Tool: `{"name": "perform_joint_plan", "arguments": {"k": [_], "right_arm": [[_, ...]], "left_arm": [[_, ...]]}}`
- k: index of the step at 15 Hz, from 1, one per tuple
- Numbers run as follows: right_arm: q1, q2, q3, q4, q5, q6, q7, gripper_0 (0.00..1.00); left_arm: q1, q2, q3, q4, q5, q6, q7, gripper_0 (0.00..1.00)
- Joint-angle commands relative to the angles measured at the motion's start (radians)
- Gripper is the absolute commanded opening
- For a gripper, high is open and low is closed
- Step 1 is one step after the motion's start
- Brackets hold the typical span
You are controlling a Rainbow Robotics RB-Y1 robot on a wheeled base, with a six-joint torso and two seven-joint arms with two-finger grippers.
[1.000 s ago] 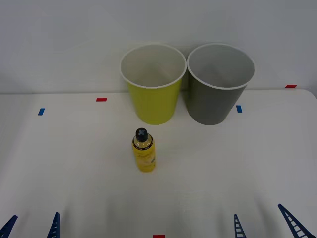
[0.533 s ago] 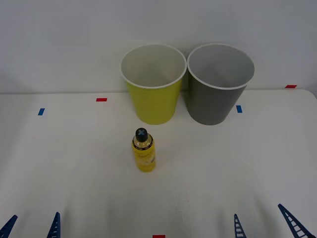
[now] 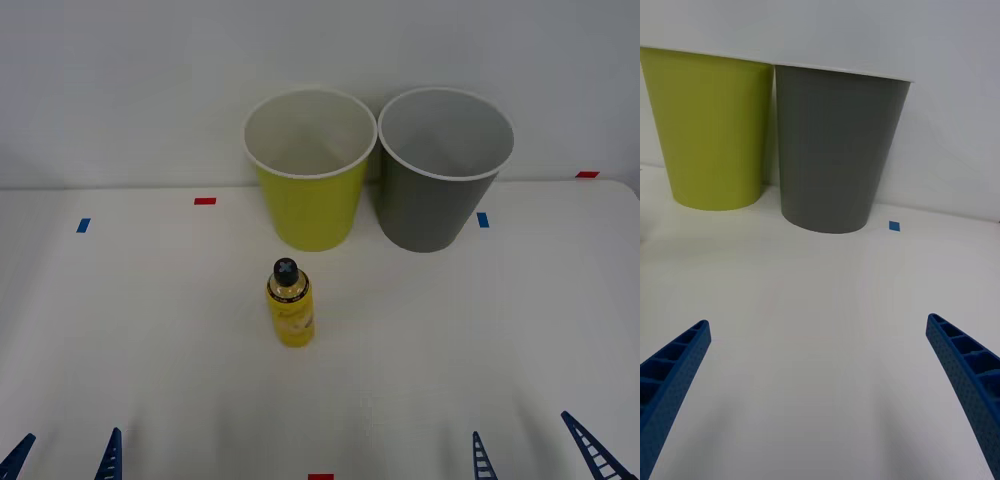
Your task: Put cans in the gray bin and PET bottles in the light green bin.
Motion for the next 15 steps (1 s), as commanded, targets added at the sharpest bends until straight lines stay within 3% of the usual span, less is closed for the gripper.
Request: {"name": "perform_joint_plan", "arguments": {"k": [1, 5, 8, 15], "right_arm": [[0.0, 0.0, 0.0, 0.0, 0.0, 0.0, 0.0, 1.0], [0.0, 0.0, 0.0, 0.0, 0.0, 0.0, 0.0, 1.0], [0.0, 0.0, 0.0, 0.0, 0.0, 0.0, 0.0, 1.0], [0.0, 0.0, 0.0, 0.0, 0.0, 0.0, 0.0, 1.0]], "left_arm": [[-0.032, 0.085, -0.045, 0.046, 0.002, -0.079, -0.003, 1.0], [-0.187, 0.275, -0.163, 0.052, 0.002, -0.107, -0.017, 1.0], [-0.309, 0.349, -0.252, 0.097, 0.002, -0.105, -0.024, 1.0], [-0.576, 0.387, -0.411, 0.177, 0.046, -0.065, -0.044, 1.0]]}}
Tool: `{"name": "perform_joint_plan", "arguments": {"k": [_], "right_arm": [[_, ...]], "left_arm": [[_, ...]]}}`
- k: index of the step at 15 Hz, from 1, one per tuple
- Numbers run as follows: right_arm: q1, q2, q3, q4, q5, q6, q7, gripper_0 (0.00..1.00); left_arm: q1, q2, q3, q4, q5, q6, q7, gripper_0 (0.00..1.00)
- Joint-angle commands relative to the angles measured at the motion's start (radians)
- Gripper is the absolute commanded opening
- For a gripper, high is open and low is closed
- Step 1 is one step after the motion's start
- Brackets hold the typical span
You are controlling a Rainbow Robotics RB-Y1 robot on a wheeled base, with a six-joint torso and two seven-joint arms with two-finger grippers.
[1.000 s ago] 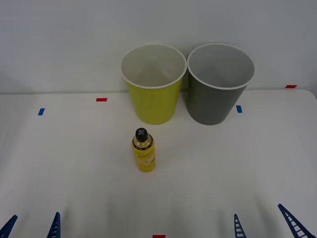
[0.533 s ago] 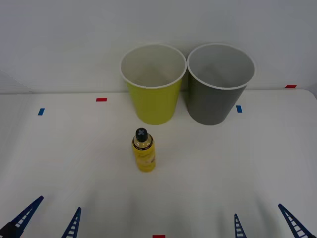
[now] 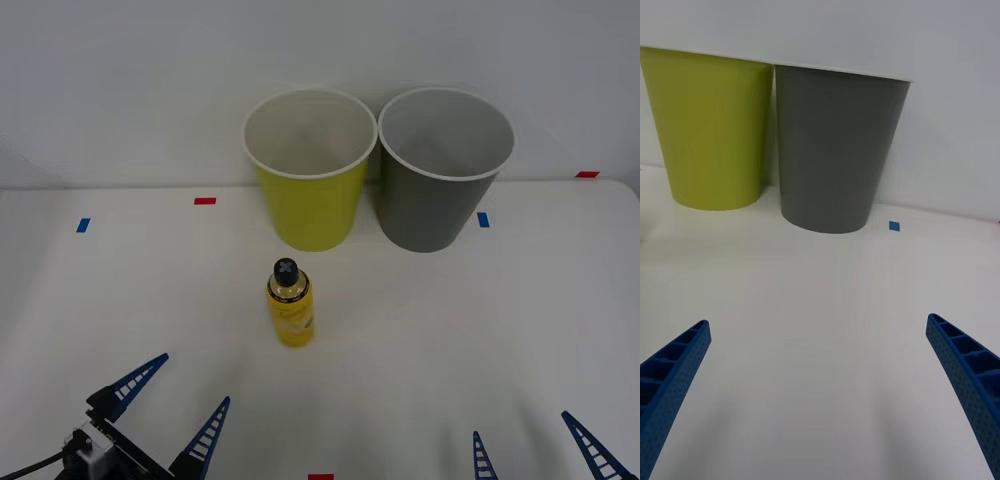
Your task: Put cans in the gray bin and PET bottles in the light green bin.
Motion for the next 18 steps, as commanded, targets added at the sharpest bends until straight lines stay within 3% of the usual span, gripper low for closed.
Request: {"name": "perform_joint_plan", "arguments": {"k": [1, 7, 14, 18], "right_arm": [[0.0, 0.0, 0.0, 0.0, 0.0, 0.0, 0.0, 1.0], [0.0, 0.0, 0.0, 0.0, 0.0, 0.0, 0.0, 1.0], [0.0, 0.0, 0.0, 0.0, 0.0, 0.0, 0.0, 1.0], [0.0, 0.0, 0.0, 0.0, 0.0, 0.0, 0.0, 1.0]], "left_arm": [[-0.091, -0.015, -0.034, 0.017, 0.02, 0.05, -0.009, 1.0], [-0.204, -0.134, -0.105, 0.015, 0.01, 0.176, -0.032, 1.0], [-0.281, -0.157, -0.106, 0.017, 0.021, 0.232, -0.053, 1.0], [-0.322, -0.205, -0.105, 0.017, 0.03, 0.285, -0.064, 1.0]]}}
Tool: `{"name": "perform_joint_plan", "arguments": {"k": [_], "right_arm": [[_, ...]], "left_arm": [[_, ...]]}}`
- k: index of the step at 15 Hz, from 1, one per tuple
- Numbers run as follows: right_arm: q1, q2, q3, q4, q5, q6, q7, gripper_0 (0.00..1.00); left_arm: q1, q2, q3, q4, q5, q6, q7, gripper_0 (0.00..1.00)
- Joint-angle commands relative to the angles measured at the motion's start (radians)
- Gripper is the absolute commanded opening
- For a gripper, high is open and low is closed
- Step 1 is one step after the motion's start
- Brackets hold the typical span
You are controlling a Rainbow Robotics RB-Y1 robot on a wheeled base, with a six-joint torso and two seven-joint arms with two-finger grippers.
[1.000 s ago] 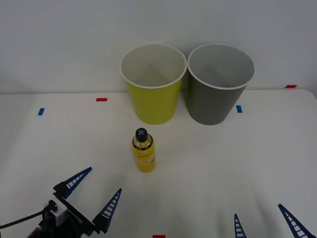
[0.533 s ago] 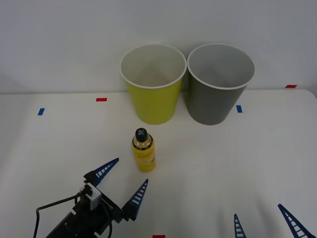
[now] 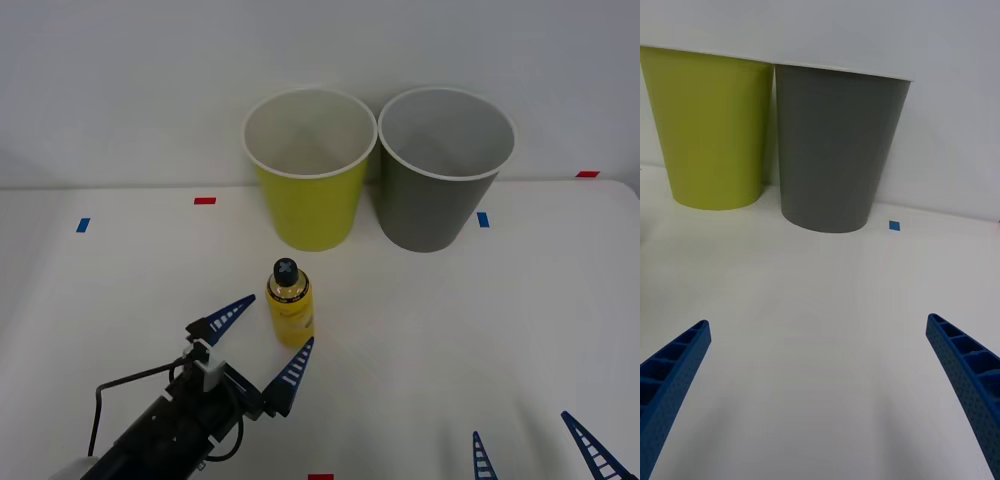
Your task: Put cans in the gray bin and PET bottles in the light green bin.
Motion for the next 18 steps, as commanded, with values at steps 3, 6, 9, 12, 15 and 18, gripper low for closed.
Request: {"name": "perform_joint_plan", "arguments": {"k": [3, 6, 9, 12, 15, 18], "right_arm": [[0.0, 0.0, 0.0, 0.0, 0.0, 0.0, 0.0, 1.0], [0.0, 0.0, 0.0, 0.0, 0.0, 0.0, 0.0, 1.0], [0.0, 0.0, 0.0, 0.0, 0.0, 0.0, 0.0, 1.0], [0.0, 0.0, 0.0, 0.0, 0.0, 0.0, 0.0, 1.0], [0.0, 0.0, 0.0, 0.0, 0.0, 0.0, 0.0, 1.0], [0.0, 0.0, 0.0, 0.0, 0.0, 0.0, 0.0, 1.0]], "left_arm": [[-0.049, -0.083, 0.004, 0.0, 0.006, 0.09, -0.014, 1.0], [-0.083, -0.108, 0.027, 0.0, 0.007, 0.155, -0.015, 1.0], [-0.104, -0.132, 0.036, 0.0, 0.01, 0.188, -0.015, 1.0], [-0.104, -0.148, 0.044, 0.0, 0.01, 0.198, -0.017, 0.51], [-0.104, -0.126, 0.045, 0.0, 0.001, 0.198, -0.022, 0.02], [-0.103, -0.111, 0.048, 0.0, -0.001, 0.199, -0.025, 0.0]]}}
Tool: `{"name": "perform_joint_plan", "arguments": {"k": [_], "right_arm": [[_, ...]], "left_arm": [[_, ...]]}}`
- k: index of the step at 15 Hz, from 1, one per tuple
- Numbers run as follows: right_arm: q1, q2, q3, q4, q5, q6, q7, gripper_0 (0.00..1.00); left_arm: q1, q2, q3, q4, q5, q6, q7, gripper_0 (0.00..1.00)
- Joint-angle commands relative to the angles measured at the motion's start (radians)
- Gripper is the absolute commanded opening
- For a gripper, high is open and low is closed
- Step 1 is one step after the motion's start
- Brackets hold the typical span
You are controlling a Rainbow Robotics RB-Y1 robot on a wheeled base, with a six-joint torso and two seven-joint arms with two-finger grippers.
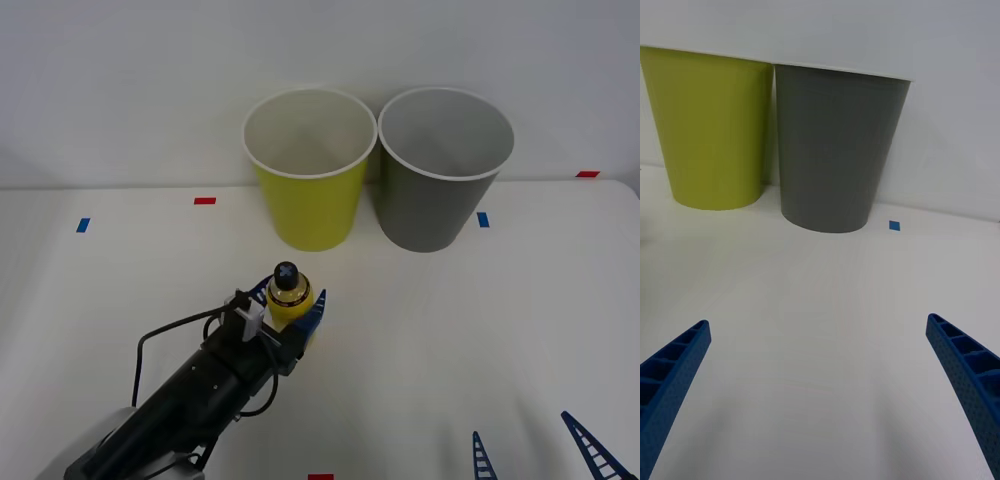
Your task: Put cans in the gray bin and PET bottles in the light green bin.
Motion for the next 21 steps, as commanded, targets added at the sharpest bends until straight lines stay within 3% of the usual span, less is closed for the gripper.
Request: {"name": "perform_joint_plan", "arguments": {"k": [1, 3, 5, 11, 13, 17, 21], "right_arm": [[0.0, 0.0, 0.0, 0.0, 0.0, 0.0, 0.0, 1.0], [0.0, 0.0, 0.0, 0.0, 0.0, 0.0, 0.0, 1.0], [0.0, 0.0, 0.0, 0.0, 0.0, 0.0, 0.0, 1.0], [0.0, 0.0, 0.0, 0.0, 0.0, 0.0, 0.0, 1.0], [0.0, 0.0, 0.0, 0.0, 0.0, 0.0, 0.0, 1.0], [0.0, 0.0, 0.0, 0.0, 0.0, 0.0, 0.0, 1.0], [0.0, 0.0, 0.0, 0.0, 0.0, 0.0, 0.0, 1.0]], "left_arm": [[0.002, 0.011, 0.005, -0.006, 0.004, 0.008, 0.001, 0.0], [0.014, 0.014, 0.029, -0.089, 0.012, 0.127, 0.007, 0.0], [0.045, 0.017, 0.092, -0.23, 0.012, 0.324, 0.01, 0.0], [0.032, -0.009, 0.322, -0.64, 0.035, 0.992, 0.031, 0.0], [0.008, -0.025, 0.384, -0.699, 0.05, 1.106, 0.065, 0.0], [-0.095, -0.013, 0.469, -0.77, 0.065, 1.249, 0.24, 0.0], [-0.216, 0.033, 0.52, -0.776, 0.076, 1.273, 0.364, 0.0]]}}
